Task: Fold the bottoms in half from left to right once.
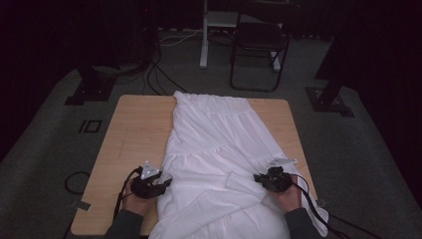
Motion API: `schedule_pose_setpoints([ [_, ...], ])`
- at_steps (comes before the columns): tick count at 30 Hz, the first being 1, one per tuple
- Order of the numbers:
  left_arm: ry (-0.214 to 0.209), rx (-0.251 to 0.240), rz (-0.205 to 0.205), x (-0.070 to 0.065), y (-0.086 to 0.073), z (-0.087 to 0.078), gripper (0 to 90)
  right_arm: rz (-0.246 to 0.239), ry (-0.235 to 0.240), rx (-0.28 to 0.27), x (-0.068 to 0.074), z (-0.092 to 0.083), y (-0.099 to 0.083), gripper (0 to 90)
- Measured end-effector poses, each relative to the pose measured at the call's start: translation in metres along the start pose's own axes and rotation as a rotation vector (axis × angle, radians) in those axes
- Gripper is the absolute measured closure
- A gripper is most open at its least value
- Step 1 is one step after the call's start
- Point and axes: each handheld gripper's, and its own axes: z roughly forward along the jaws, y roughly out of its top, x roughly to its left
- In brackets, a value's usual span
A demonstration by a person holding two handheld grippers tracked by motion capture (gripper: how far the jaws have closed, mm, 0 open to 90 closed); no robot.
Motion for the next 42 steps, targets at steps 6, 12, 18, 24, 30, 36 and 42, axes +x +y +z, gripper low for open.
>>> schedule_pose_setpoints([
  [6, -0.014, 0.052, 0.048, -0.009, -0.001, 0.007, 79.0, -0.030, -0.014, -0.041, 0.006, -0.013, 0.004, 89.2],
  [12, -0.014, -0.057, 0.108, -0.017, 0.020, -0.022, 87.9, -0.057, -0.039, -0.087, 0.011, -0.029, 0.011, 89.2],
  [18, 0.009, -0.211, 0.144, -0.031, 0.055, -0.062, 88.3, -0.057, -0.082, -0.167, 0.007, -0.056, 0.023, 89.3],
  [24, 0.007, -0.265, 0.139, -0.044, 0.074, -0.062, 64.1, 0.018, -0.255, -0.226, -0.023, -0.090, 0.025, 89.4],
  [30, -0.006, -0.123, 0.093, -0.047, 0.056, -0.005, 47.2, 0.075, -0.327, -0.116, -0.055, -0.066, 0.005, 89.3],
  [36, 0.008, 0.010, 0.079, -0.057, 0.038, 0.038, 38.5, 0.104, -0.346, -0.022, -0.075, -0.032, -0.015, 87.9],
  [42, -0.029, 0.026, 0.086, -0.070, 0.039, 0.050, 40.4, 0.109, -0.336, 0.008, -0.076, -0.020, -0.026, 84.4],
])
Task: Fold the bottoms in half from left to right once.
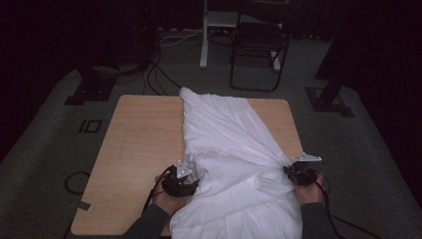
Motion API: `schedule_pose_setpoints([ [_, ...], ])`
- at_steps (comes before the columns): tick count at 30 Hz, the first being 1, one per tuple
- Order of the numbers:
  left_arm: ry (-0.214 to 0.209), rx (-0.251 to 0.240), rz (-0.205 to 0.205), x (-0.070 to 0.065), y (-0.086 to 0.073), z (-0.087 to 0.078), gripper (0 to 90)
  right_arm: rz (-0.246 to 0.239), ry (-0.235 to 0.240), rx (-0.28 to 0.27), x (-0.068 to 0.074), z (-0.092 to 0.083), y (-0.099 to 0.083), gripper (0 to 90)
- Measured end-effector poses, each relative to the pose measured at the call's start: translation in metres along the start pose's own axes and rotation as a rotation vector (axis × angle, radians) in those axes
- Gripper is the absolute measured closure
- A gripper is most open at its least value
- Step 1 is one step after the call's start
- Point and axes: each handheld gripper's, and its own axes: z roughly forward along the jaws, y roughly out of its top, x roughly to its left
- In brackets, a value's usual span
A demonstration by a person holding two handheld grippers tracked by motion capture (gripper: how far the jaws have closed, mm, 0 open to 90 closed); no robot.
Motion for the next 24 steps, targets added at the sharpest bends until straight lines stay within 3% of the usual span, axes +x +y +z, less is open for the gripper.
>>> schedule_pose_setpoints([
  [2, -0.027, -0.002, 0.003, -0.003, 0.001, 0.002, 41.7, 0.003, 0.005, 0.008, 0.000, 0.003, -0.003, 82.7],
  [4, -0.026, -0.016, -0.003, -0.005, 0.002, 0.000, 41.5, 0.014, 0.012, -0.002, 0.000, 0.003, -0.005, 82.8],
  [9, -0.091, -0.100, -0.034, -0.009, 0.005, -0.010, 34.9, 0.015, 0.016, -0.005, -0.001, 0.003, -0.006, 82.5],
  [11, -0.118, -0.093, -0.041, -0.011, 0.006, -0.008, 31.2, 0.013, 0.014, -0.005, -0.001, 0.003, -0.006, 82.5],
  [14, -0.108, -0.042, -0.018, -0.013, 0.005, 0.003, 32.1, 0.014, 0.014, -0.007, 0.000, 0.003, -0.006, 81.4],
  [16, -0.073, -0.005, 0.013, -0.014, 0.004, 0.008, 51.5, 0.019, 0.018, -0.008, 0.000, 0.003, -0.007, 81.5],
  [18, -0.075, 0.003, 0.016, -0.012, 0.004, 0.009, 71.7, 0.020, 0.021, -0.008, 0.001, 0.003, -0.007, 81.9],
  [19, -0.074, 0.008, 0.004, -0.008, 0.004, 0.008, 71.7, 0.020, 0.026, -0.009, 0.001, 0.003, -0.007, 82.8],
  [20, -0.072, 0.012, 0.000, -0.005, 0.004, 0.007, 85.1, 0.019, 0.039, -0.006, 0.005, 0.003, -0.006, 84.9],
  [22, -0.061, 0.019, -0.001, 0.001, 0.003, 0.006, 86.5, 0.013, 0.052, -0.006, 0.012, 0.005, -0.004, 85.3],
  [24, -0.018, 0.035, 0.010, 0.008, 0.003, 0.003, 86.7, 0.003, 0.059, -0.007, 0.016, 0.006, -0.002, 85.4],
])
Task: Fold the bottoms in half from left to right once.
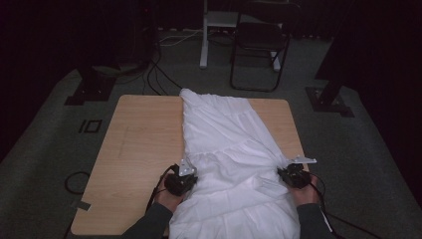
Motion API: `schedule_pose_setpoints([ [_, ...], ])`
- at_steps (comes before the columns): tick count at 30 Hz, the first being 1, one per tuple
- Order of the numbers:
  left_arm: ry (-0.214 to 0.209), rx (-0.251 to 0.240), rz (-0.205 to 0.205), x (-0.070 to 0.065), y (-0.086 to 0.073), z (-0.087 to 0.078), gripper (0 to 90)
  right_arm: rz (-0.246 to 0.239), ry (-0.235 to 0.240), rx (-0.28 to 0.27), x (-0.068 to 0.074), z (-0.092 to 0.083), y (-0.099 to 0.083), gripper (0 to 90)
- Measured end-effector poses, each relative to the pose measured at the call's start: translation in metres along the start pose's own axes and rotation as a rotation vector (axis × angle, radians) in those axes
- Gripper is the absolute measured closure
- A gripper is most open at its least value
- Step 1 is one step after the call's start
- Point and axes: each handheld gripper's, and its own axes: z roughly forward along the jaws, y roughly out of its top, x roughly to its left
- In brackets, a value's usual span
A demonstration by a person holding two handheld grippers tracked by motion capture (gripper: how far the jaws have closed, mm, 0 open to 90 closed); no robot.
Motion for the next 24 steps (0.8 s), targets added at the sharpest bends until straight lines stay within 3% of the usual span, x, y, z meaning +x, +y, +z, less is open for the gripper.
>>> schedule_pose_setpoints([
  [2, 0.071, 0.020, 0.002, 0.011, 0.000, -0.003, 87.1, -0.019, 0.010, 0.001, 0.009, 0.003, 0.004, 85.6],
  [6, 0.152, 0.037, -0.080, 0.049, -0.004, -0.008, 87.3, -0.054, 0.029, 0.006, 0.026, 0.013, 0.015, 85.9],
  [7, 0.168, 0.045, -0.080, 0.056, -0.004, -0.009, 87.4, -0.066, 0.028, 0.007, 0.031, 0.017, 0.019, 86.0],
  [11, 0.250, 0.063, -0.120, 0.090, -0.002, -0.012, 87.5, -0.066, 0.036, 0.002, 0.038, 0.031, 0.034, 86.9],
  [12, 0.250, 0.063, -0.120, 0.090, -0.002, -0.012, 87.4, -0.066, 0.036, 0.002, 0.038, 0.031, 0.034, 86.9],
  [13, 0.279, 0.065, -0.130, 0.106, 0.002, -0.012, 87.4, -0.060, 0.044, -0.001, 0.039, 0.035, 0.039, 87.0],
  [19, 0.343, 0.060, -0.133, 0.127, 0.014, -0.002, 87.5, -0.038, 0.025, -0.018, 0.036, 0.062, 0.067, 86.8],
  [21, 0.339, 0.056, -0.135, 0.129, 0.014, 0.001, 87.4, -0.017, 0.023, -0.025, 0.033, 0.067, 0.072, 86.8],
  [24, 0.321, 0.030, -0.133, 0.127, 0.011, 0.001, 83.7, -0.022, 0.015, -0.011, 0.034, 0.068, 0.076, 81.9],
])
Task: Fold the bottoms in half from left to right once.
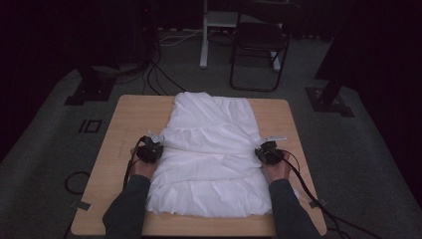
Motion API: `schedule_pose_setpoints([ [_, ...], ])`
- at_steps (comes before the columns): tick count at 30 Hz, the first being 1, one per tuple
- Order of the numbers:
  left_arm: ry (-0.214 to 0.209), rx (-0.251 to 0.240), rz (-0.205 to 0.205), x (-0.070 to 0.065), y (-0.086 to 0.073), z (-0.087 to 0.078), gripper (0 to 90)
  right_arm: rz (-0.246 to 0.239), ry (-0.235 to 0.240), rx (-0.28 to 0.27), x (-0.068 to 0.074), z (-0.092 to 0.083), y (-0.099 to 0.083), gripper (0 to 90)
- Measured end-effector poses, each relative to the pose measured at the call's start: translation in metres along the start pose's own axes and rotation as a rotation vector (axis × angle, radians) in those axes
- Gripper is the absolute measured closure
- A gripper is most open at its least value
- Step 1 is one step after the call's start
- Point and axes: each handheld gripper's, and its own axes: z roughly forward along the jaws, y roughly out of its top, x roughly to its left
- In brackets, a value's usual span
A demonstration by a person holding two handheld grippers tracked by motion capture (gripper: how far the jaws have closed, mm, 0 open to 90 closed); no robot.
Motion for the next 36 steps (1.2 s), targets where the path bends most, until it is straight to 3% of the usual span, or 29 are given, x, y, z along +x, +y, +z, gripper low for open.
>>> schedule_pose_setpoints([
  [1, -0.005, -0.010, 0.003, 0.000, -0.002, -0.002, 73.1, -0.004, 0.004, 0.009, 0.001, -0.002, 0.000, 72.2],
  [2, -0.011, -0.015, -0.004, 0.000, -0.005, -0.005, 73.1, -0.004, 0.004, 0.009, 0.001, -0.002, 0.000, 72.2],
  [4, -0.036, -0.030, -0.020, 0.002, -0.011, -0.013, 65.6, -0.006, 0.020, 0.003, 0.003, -0.007, -0.001, 63.3],
  [7, -0.073, -0.047, -0.036, 0.006, -0.021, -0.026, 58.5, -0.007, 0.069, -0.019, 0.007, -0.021, -0.001, 57.8],
  [11, -0.107, -0.073, -0.046, 0.012, -0.039, -0.050, 55.9, -0.028, 0.106, -0.067, 0.018, -0.042, -0.001, 52.5],
  [16, -0.133, -0.090, -0.053, 0.017, -0.058, -0.071, 55.1, -0.076, 0.198, -0.120, 0.042, -0.061, 0.002, 52.4],
  [23, -0.240, -0.107, -0.112, 0.016, -0.082, -0.087, 50.1, -0.120, 0.267, -0.126, 0.067, -0.060, 0.006, 47.6],
  [26, -0.289, -0.114, -0.116, 0.011, -0.088, -0.093, 47.0, -0.121, 0.288, -0.111, 0.072, -0.053, 0.005, 45.2],
  [30, -0.358, -0.116, -0.101, 0.002, -0.093, -0.096, 43.3, -0.144, 0.279, -0.068, 0.078, -0.041, 0.001, 40.9],
  [33, -0.337, -0.066, -0.069, -0.006, -0.097, -0.091, 41.9, -0.168, 0.255, -0.045, 0.080, -0.034, -0.002, 46.6],
  [34, -0.327, -0.044, -0.063, -0.008, -0.098, -0.089, 42.5, -0.177, 0.248, -0.033, 0.081, -0.032, -0.002, 57.6],
  [35, -0.329, -0.029, -0.051, -0.009, -0.099, -0.088, 47.5, -0.190, 0.249, -0.032, 0.080, -0.032, -0.003, 70.1],
  [36, -0.329, -0.029, -0.051, -0.009, -0.099, -0.088, 62.3, -0.190, 0.249, -0.032, 0.080, -0.032, -0.003, 70.1],
])
